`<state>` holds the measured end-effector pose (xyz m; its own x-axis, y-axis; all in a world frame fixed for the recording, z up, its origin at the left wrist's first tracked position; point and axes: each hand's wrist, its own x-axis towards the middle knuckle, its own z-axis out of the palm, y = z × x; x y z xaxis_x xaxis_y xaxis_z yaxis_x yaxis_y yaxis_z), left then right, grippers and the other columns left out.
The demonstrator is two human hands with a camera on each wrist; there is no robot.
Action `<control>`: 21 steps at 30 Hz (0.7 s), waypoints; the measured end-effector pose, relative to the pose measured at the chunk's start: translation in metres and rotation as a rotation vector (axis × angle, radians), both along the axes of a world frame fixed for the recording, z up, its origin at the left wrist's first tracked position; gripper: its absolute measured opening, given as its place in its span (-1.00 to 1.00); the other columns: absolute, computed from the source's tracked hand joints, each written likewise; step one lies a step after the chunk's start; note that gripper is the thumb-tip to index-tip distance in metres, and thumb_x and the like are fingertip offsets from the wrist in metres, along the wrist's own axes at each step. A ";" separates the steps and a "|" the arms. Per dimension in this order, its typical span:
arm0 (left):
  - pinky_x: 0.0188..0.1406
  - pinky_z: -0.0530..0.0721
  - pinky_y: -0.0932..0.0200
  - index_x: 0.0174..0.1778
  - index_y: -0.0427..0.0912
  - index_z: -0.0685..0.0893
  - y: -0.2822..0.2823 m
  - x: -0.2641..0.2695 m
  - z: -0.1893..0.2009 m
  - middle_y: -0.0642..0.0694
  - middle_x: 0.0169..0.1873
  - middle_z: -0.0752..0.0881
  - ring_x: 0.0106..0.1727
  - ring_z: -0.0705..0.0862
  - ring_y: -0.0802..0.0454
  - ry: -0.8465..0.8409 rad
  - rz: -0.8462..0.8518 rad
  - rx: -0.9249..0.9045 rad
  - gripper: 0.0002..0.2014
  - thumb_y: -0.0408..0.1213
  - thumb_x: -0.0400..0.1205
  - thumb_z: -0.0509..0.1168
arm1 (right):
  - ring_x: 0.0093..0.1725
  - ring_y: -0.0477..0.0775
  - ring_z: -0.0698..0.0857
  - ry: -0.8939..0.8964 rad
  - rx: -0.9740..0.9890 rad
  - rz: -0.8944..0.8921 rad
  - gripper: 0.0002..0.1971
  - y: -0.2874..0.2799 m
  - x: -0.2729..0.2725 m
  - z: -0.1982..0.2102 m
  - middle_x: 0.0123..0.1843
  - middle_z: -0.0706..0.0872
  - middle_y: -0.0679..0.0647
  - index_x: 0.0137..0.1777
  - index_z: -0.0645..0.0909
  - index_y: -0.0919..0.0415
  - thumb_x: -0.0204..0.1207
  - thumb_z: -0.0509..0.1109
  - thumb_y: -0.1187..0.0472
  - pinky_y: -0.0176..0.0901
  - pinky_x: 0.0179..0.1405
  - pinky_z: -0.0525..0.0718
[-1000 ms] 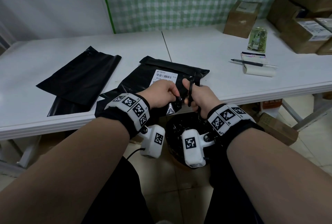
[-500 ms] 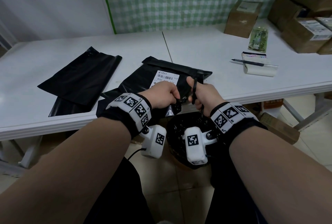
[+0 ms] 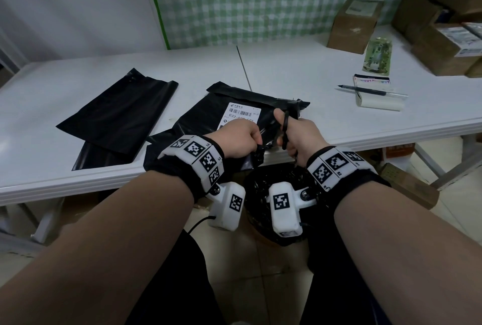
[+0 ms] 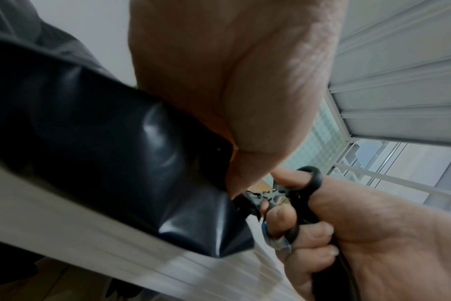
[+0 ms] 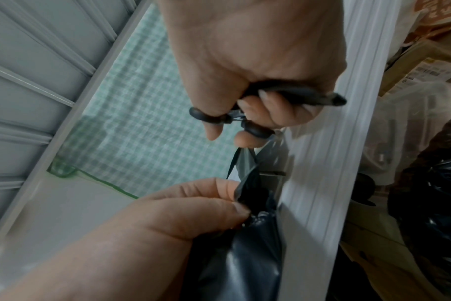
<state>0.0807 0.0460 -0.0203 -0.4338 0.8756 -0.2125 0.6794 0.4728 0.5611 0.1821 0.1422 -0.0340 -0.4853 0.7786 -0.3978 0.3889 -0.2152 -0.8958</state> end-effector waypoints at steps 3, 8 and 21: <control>-0.33 0.45 0.41 -0.17 -0.11 0.66 0.002 -0.001 -0.001 0.11 -0.38 0.54 -0.13 0.54 0.08 0.005 0.012 0.000 -0.81 -0.49 0.52 0.24 | -0.65 -0.02 0.30 -0.009 0.006 0.020 -0.65 0.002 0.001 0.000 -0.54 0.56 0.10 -0.28 0.52 0.11 0.48 0.36 -0.17 -0.28 -0.67 0.22; -0.12 0.48 0.26 -0.17 -0.08 0.64 0.008 -0.002 -0.007 -0.01 -0.19 0.60 -0.02 0.58 0.00 0.013 0.096 0.015 -0.79 -0.49 0.53 0.20 | -0.69 -0.07 0.38 -0.030 -0.120 0.149 -0.55 0.009 0.010 0.011 -0.47 0.52 0.08 -0.24 0.46 0.12 0.46 0.30 -0.30 -0.38 -0.71 0.28; 0.23 0.51 0.10 0.17 -0.23 0.66 0.028 -0.011 -0.003 -0.20 0.24 0.65 0.29 0.57 -0.17 0.149 0.352 0.073 -0.67 -0.52 0.58 0.10 | -0.35 -0.03 0.44 -0.088 -0.085 0.147 -0.58 0.041 0.042 0.024 -0.26 0.63 0.04 -0.14 0.54 0.04 0.39 0.35 -0.34 -0.23 -0.39 0.36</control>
